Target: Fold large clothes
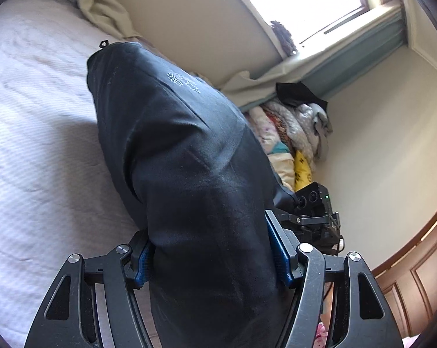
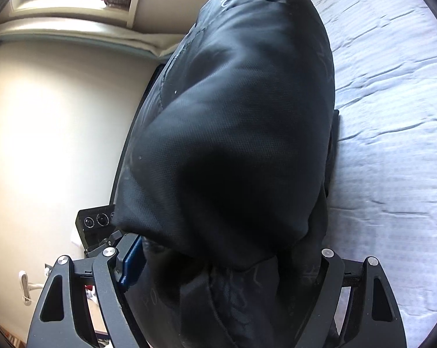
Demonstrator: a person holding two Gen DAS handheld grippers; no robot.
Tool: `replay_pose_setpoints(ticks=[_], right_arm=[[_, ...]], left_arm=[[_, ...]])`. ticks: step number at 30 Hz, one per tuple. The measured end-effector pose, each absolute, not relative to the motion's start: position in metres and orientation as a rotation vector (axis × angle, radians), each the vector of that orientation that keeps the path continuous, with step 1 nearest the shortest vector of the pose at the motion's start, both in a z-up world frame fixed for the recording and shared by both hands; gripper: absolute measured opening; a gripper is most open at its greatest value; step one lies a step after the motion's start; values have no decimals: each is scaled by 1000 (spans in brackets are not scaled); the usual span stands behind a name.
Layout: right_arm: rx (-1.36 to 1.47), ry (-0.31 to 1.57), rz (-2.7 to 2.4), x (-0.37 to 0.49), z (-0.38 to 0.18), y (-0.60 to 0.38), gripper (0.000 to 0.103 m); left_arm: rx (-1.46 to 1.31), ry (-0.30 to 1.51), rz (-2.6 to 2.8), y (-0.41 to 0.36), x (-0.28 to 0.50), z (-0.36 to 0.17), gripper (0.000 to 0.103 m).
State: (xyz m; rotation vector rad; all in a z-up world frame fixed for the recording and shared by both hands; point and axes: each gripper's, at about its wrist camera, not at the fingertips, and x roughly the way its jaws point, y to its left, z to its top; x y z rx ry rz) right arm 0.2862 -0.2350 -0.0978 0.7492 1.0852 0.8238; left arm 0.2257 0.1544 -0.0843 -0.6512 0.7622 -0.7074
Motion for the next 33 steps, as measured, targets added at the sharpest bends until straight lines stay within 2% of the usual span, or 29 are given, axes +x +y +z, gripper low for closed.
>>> replay_pose_setpoints(ticks=[4, 8, 11, 17, 21, 25, 28, 30, 32, 33], right_arm=[[697, 1118, 800, 291, -105, -209, 82], [629, 1150, 758, 290, -117, -192, 86], [601, 1170, 729, 288, -120, -187, 94], [574, 1189, 639, 280, -98, -201, 95], [541, 1111, 570, 262, -65, -224, 95], [431, 921, 512, 229, -13, -240, 94], [310, 802, 506, 207, 16, -223, 71], [239, 795, 538, 199, 25, -193, 50], [174, 827, 542, 188, 17, -172, 43], [153, 844, 524, 180, 10, -166, 43]], left_arm=[[-661, 822, -635, 172, 225, -105, 72], [-653, 897, -545, 183, 221, -123, 82], [-596, 906, -477, 187, 214, -115, 87], [-344, 830, -311, 174, 188, -72, 87], [-219, 753, -299, 158, 160, -44, 87], [-185, 752, -320, 141, 144, -32, 87], [-116, 777, -316, 119, 136, -35, 87], [-74, 789, -304, 107, 132, -36, 87], [-44, 790, -283, 101, 122, -38, 87], [-32, 784, -265, 99, 115, -37, 87]])
